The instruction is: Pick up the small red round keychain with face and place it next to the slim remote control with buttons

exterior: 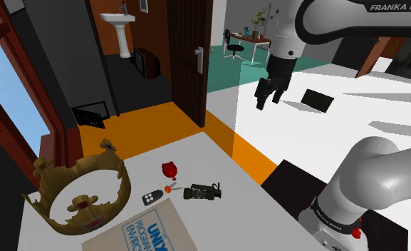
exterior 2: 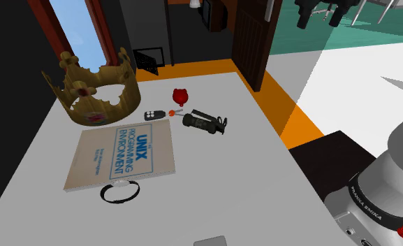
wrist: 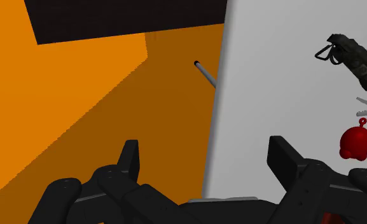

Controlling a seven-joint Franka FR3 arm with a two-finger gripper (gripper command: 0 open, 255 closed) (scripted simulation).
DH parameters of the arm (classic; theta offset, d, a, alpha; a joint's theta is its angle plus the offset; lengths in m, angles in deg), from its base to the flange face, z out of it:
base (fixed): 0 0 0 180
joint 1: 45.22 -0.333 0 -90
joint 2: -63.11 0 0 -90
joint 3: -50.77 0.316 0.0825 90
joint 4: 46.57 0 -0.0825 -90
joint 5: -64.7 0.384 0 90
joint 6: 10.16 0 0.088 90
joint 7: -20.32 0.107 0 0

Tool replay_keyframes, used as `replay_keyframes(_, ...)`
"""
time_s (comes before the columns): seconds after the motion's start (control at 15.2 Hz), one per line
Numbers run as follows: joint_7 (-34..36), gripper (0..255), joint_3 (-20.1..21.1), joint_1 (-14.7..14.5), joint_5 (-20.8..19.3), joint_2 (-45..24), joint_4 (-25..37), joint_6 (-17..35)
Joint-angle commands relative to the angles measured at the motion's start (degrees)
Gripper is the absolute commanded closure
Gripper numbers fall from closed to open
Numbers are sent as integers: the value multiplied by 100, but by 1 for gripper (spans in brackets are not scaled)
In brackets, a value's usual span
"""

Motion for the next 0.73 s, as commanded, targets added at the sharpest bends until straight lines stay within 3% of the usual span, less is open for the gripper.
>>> replay_keyframes(0.0, 0, 0, 0, 0, 0, 0, 0, 0)
replay_keyframes(0.66, 1133, 0, 1221, -396, 517, -827, -431, 1734)
